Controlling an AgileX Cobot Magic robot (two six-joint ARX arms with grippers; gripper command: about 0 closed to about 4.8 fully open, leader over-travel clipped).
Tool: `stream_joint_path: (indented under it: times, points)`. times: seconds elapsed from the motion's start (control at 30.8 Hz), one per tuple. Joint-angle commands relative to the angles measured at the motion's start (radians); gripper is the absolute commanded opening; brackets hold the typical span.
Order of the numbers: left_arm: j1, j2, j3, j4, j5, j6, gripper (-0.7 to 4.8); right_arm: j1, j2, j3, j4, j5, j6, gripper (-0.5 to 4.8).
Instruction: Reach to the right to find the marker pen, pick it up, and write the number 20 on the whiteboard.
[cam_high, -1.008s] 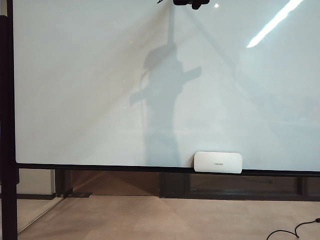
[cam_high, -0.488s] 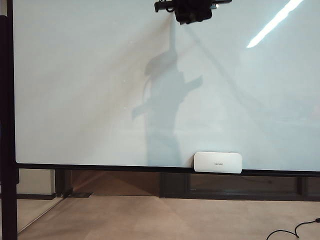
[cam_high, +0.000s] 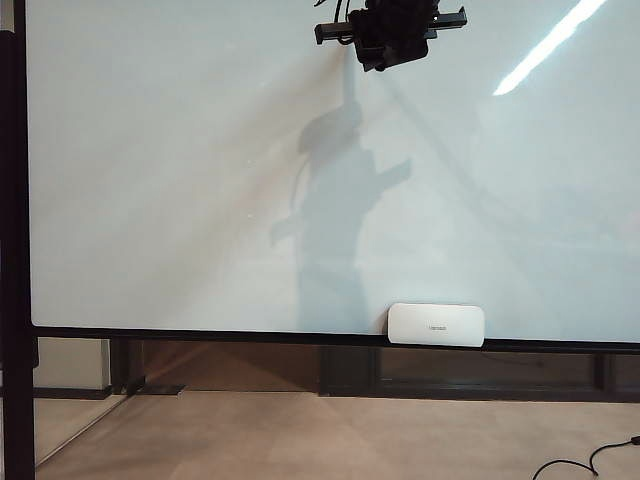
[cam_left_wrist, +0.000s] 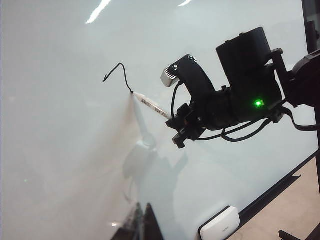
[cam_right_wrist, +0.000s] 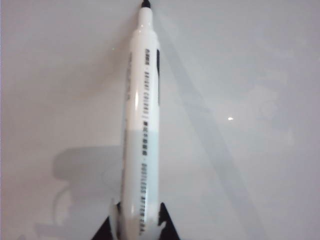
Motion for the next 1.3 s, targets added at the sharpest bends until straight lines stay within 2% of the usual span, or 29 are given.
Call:
stream_joint_path:
  times: [0.03, 0.16, 0.55, 0.91, 1.14, 1.3]
  points:
    - [-0.001, -0.002, 0.006, 0.011, -0.003, 0.004, -0.05, -0.005, 0.002, 0.004, -0.004, -0.001, 0.012, -0.02]
    - [-0.001, -0.002, 0.006, 0.011, -0.003, 0.004, -0.05, -0.006, 0.007, 0.004, 0.003, -0.010, 0.010, -0.02]
    - [-0.001, -0.002, 0.006, 0.011, -0.003, 0.004, -0.05, -0.007, 0.050, 0.004, 0.028, -0.159, -0.012, -0.02]
    - [-0.001, -0.002, 0.006, 0.011, -0.003, 0.005, -0.05, -0.022, 0.065, 0.004, 0.053, -0.159, -0.018, -0.02]
    - [-0.001, -0.002, 0.006, 0.012, -0.003, 0.004, -0.05, -0.030, 0.069, 0.004, -0.077, -0.156, -0.010, -0.02]
    - [-0.001, -0.002, 0.006, 0.011, 0.031, -0.004, -0.05, -0.035, 0.070, 0.004, -0.104, -0.155, -0.009, -0.02]
